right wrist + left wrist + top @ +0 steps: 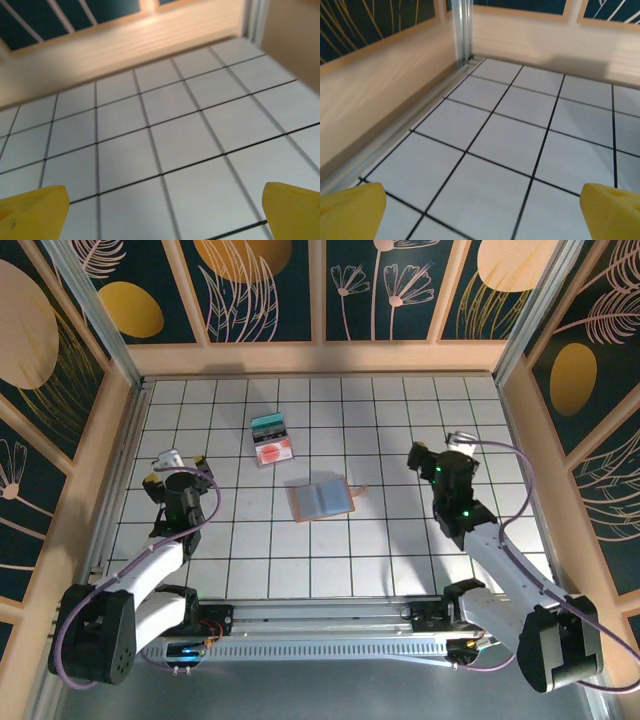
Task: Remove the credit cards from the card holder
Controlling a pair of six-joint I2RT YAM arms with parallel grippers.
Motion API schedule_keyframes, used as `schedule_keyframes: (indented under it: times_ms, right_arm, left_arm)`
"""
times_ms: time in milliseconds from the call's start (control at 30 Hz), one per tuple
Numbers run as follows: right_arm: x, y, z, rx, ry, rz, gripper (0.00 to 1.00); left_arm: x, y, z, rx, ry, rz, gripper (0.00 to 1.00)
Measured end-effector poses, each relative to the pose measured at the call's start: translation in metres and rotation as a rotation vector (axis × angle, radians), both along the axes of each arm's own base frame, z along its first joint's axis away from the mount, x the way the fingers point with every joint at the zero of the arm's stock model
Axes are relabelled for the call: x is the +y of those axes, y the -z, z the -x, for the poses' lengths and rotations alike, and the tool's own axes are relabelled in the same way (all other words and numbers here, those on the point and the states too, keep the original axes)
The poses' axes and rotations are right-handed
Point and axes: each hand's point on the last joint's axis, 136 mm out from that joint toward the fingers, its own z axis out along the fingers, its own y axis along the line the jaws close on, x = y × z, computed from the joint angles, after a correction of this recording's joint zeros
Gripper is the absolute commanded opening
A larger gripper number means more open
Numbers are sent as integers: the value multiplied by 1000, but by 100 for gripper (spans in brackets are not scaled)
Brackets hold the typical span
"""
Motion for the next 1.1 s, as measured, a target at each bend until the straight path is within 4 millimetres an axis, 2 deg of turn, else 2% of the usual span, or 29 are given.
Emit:
schedule_keyframes:
  times_ms: [67,233,500,900,1000,1100]
  right_arm:
    - [-21,6,2,-17,52,17,99]
    - [-33,12,3,-71,62,43,99]
    - [-39,21,9,-148,37,74,99]
    - [-46,21,11,-248,-1,63,99]
    - [-46,23,10,-260,-16,59,99]
    - [-44,28,7,-264,-39,53,99]
  left_arm:
    - [3,8,0,-4,16,-17,99]
    - [-6,14,-5,-27,92,-48,99]
    - [-20,0,-17,-125,186,-79,99]
    - [-31,31,-22,-120,307,-74,99]
    - [-32,27,-28,-128,327,-68,99]
    - [-24,17,-40,-152,291,-51,99]
